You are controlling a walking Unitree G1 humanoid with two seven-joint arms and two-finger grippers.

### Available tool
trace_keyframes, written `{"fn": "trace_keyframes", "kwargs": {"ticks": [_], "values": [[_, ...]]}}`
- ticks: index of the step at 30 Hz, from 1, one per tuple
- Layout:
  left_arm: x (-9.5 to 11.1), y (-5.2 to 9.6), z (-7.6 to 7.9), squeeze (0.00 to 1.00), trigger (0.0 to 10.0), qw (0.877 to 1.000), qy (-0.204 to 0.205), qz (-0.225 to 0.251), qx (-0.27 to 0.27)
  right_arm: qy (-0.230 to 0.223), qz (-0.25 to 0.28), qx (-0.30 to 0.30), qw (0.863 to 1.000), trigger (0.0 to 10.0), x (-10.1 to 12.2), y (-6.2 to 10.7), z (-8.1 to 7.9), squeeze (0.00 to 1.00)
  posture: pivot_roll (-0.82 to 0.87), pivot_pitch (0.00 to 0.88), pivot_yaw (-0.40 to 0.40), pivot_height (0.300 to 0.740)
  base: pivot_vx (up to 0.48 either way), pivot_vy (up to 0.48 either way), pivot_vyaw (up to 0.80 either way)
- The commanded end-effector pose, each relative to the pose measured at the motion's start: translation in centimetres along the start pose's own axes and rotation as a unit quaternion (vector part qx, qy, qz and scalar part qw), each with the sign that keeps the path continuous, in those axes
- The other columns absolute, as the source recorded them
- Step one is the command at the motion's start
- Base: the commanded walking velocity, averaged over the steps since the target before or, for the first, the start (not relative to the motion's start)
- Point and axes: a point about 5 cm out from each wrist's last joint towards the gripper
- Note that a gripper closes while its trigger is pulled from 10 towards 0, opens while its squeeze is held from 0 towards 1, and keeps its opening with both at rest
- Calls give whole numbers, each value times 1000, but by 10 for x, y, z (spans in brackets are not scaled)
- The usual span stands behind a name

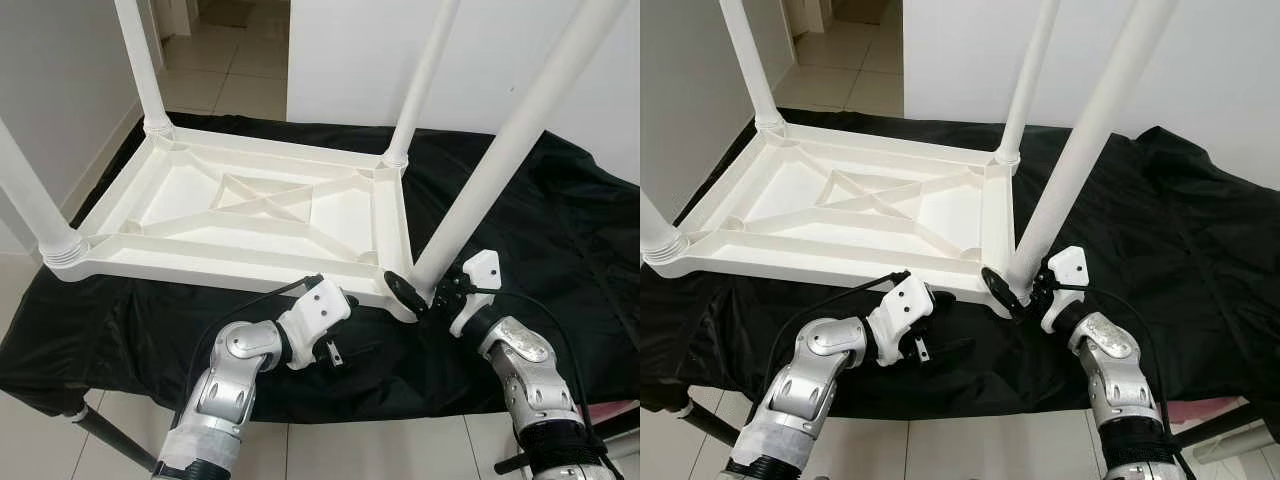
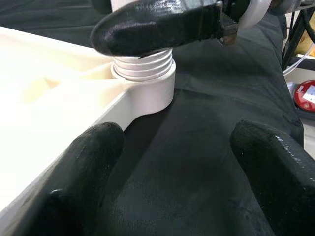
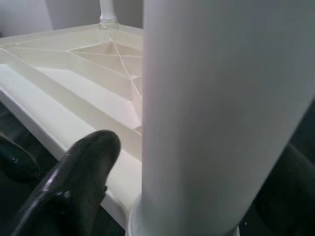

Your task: Building children table

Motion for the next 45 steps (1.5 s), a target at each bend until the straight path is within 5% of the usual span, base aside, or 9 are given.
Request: {"fn": "trace_keyframes", "kwargs": {"ticks": [1, 10, 11, 13, 14, 31, 37, 43, 45], "values": [[6, -5, -3, 0, 10000, 997, 2, 26, 77, 3, 0, 0, 1000, 78, -1, 1, 3, 0, -8, 0, -56, 740, 0, 0, 0], [6, -5, -1, 0, 10000, 996, 1, 27, 79, 1, -10, 4, 1000, 0, -8, 0, 5, 0, -3, 0, -60, 740, 0, 0, 0], [6, -5, -1, 0, 10000, 997, 2, 28, 79, -1, -12, 1, 1000, 7490, -8, 0, 5, 0, -5, 0, -59, 740, 0, 0, 0], [6, -5, -1, 0, 10000, 997, 2, 28, 78, -3, -12, 0, 1000, 7490, -9, 0, 5, 0, -5, 0, -59, 740, 0, 0, 0], [6, -6, 0, 0, 10000, 997, 2, 28, 78, -6, -10, -8, 1000, 10000, -9, 0, 5, 0, -8, 0, -57, 740, 0, 0, 0], [6, -7, -1, 0, 10000, 997, 5, 26, 75, -19, -61, -137, 989, 10000, -17, -1, -11, 0, -26, 0, -47, 740, 0, 0, 0], [6, -6, -4, 0, 10000, 996, 8, 27, 82, -57, -76, -245, 965, 10000, -19, 0, -18, 0, -30, 0, -46, 740, 0, 0, 0], [7, -6, -5, 0, 10000, 996, 12, 29, 87, -73, -92, -289, 950, 10000, -19, -2, -29, 0, -26, 0, -53, 740, 0, 0, 0], [6, -5, -5, 0, 10000, 995, 13, 29, 90, -101, -98, -330, 934, 10000, -19, -5, -38, 0, -14, 0, -61, 740, 0, 0, 0]]}}
Point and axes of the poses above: a point about 5 cm out from each wrist's last joint towards the gripper, its own y axis pointing back from the gripper into the wrist, its own x axis along the axis of the wrist's last joint, z = x × y, and after that the axes turned 9 degrees about y, right-handed
